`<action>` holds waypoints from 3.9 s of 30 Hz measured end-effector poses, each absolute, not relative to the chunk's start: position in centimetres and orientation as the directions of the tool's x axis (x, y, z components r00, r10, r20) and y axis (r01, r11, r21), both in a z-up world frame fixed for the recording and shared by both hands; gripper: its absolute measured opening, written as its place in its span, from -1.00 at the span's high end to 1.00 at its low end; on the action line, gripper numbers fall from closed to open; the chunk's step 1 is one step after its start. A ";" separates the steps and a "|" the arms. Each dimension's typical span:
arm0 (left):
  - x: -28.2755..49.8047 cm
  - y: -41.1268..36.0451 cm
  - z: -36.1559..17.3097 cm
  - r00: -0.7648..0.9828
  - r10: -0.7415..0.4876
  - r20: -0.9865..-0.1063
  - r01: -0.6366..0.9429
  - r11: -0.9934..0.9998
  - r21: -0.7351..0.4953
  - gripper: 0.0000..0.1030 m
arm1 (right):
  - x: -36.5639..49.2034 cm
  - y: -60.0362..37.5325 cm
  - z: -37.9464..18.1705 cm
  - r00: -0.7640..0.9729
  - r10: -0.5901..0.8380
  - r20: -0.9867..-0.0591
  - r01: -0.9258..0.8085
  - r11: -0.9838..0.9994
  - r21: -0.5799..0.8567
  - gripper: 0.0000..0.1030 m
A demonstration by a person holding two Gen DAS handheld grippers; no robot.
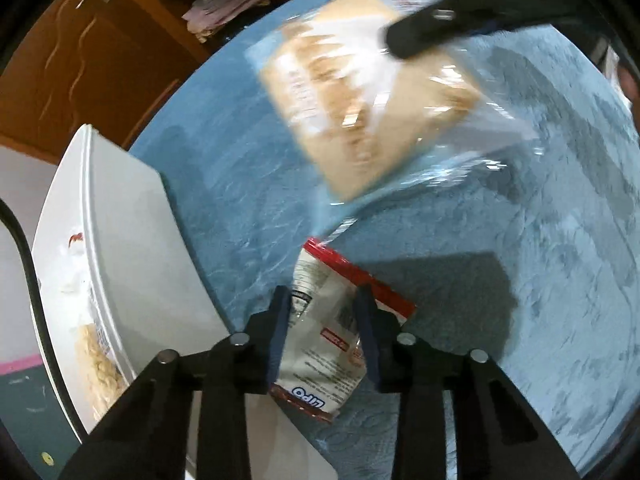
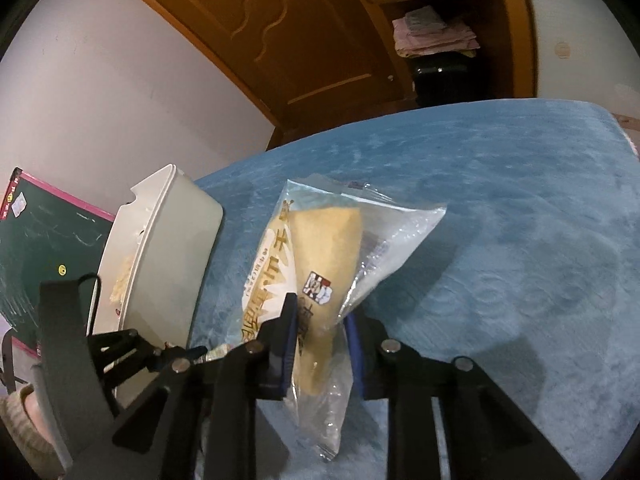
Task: Organize snacks
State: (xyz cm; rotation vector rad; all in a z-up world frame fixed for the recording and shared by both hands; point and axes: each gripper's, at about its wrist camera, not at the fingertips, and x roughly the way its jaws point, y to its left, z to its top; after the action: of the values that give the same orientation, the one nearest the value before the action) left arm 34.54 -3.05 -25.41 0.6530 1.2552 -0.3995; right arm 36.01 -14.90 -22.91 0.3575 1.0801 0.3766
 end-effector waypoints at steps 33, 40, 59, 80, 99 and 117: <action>26.9 7.5 -2.1 0.577 -0.007 -0.817 0.332 0.916 0.227 0.58 | 25.5 -10.5 -6.8 0.587 0.448 -0.674 -0.308 0.894 0.326 0.60; 25.4 15.2 2.2 0.642 0.056 -0.765 0.153 0.968 0.199 0.58 | 23.8 -5.3 -1.8 0.623 0.471 -0.625 -0.380 0.880 0.285 0.60; 28.9 25.4 -4.4 0.606 0.112 -0.788 -0.029 0.992 0.119 0.58 | 27.8 8.7 -4.4 0.547 0.457 -0.702 -0.437 0.870 0.227 0.59; 28.9 25.9 -8.9 0.539 0.115 -0.834 -0.042 0.993 0.109 -0.70 | 29.8 8.3 -8.7 0.453 0.398 -0.798 -0.406 0.889 0.213 0.42; 20.6 17.4 -2.6 0.631 0.047 -0.775 0.050 0.994 0.101 -0.74 | 21.0 2.1 -3.6 0.550 0.374 -0.747 -0.380 0.908 0.174 0.42; 10.2 11.1 -0.3 0.678 -0.018 -0.735 -0.016 0.999 -0.040 -0.75 | 9.7 -8.2 0.0 0.663 0.297 -0.687 -0.303 0.946 0.117 0.41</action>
State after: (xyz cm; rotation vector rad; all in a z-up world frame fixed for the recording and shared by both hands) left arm 10.17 11.10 -0.33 -0.0439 0.8258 -0.0011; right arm 9.68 -8.22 0.01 -0.0079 0.7756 0.3388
